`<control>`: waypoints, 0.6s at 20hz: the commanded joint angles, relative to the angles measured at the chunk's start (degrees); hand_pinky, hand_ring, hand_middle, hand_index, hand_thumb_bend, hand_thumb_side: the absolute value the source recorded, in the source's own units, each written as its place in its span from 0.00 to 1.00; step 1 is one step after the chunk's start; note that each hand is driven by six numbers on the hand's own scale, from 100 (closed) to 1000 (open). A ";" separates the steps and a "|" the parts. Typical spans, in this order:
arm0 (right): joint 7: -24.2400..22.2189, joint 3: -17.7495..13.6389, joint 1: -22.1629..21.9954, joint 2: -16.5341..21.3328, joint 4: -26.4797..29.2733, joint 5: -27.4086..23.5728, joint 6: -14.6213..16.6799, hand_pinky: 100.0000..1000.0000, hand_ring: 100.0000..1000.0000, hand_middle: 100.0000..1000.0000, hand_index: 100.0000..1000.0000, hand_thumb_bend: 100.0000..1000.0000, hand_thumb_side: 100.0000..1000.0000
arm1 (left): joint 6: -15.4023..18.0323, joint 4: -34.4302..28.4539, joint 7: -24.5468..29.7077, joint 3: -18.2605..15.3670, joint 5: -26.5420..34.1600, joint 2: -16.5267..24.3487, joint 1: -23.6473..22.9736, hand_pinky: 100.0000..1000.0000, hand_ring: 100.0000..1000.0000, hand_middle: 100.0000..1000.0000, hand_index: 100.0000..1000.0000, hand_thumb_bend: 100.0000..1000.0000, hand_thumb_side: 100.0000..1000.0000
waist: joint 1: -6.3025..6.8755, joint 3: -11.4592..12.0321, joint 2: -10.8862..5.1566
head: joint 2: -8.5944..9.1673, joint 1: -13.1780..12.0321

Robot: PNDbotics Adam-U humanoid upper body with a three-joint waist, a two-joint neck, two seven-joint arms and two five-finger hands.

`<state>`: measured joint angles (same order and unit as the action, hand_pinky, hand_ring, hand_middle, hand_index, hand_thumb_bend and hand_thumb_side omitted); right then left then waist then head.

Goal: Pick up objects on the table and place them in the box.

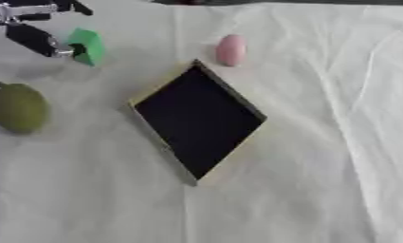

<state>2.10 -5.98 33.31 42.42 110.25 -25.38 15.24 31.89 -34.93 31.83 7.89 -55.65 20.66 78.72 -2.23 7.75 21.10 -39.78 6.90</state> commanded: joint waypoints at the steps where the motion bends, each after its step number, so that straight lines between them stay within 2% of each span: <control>1: -0.25 -0.83 0.70 0.95 0.78 -0.45 -0.05 0.91 0.73 0.59 0.74 0.00 0.51 | 20.08 -1.51 19.97 -0.67 -0.78 1.51 1.63 1.00 0.98 0.92 1.00 0.31 0.51 | -0.02 -0.07 -1.08 | 0.13 -0.01; 2: -0.29 -0.86 0.69 0.93 0.76 -0.45 -0.08 0.91 0.73 0.59 0.74 0.00 0.51 | 20.08 -1.50 19.89 -0.68 -1.03 1.49 1.64 1.00 0.99 0.92 1.00 0.36 0.45 | -0.04 -0.09 -1.03 | 0.16 -0.01; 5: -0.41 -0.94 0.69 0.92 0.73 -0.42 -0.10 0.91 0.73 0.59 0.74 0.00 0.51 | 20.08 -1.38 19.72 -0.61 -2.05 1.52 1.63 1.00 0.99 0.93 1.00 0.41 0.41 | -0.10 -0.14 -0.76 | 0.28 -0.02; 8: -0.47 -1.00 0.70 0.90 0.72 -0.48 -0.14 0.92 0.73 0.58 0.74 0.00 0.51 | 20.08 -1.04 19.28 -0.58 -3.22 1.58 1.60 1.00 0.98 0.92 0.99 0.44 0.42 | -0.13 -0.14 -0.47 | 0.46 -0.06; 12: -0.72 -1.05 0.77 0.82 0.74 -0.49 -0.30 0.92 0.73 0.58 0.74 0.00 0.51 | 20.08 -0.72 18.27 -0.63 -4.38 1.58 1.68 1.00 0.98 0.92 0.99 0.44 0.43 | -0.17 -0.09 0.00 | 0.64 -0.09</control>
<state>1.56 -6.31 33.30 42.07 110.25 -25.41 14.95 32.53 -35.03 31.20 7.62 -59.59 20.69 78.72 -2.43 7.72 22.38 -39.69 6.87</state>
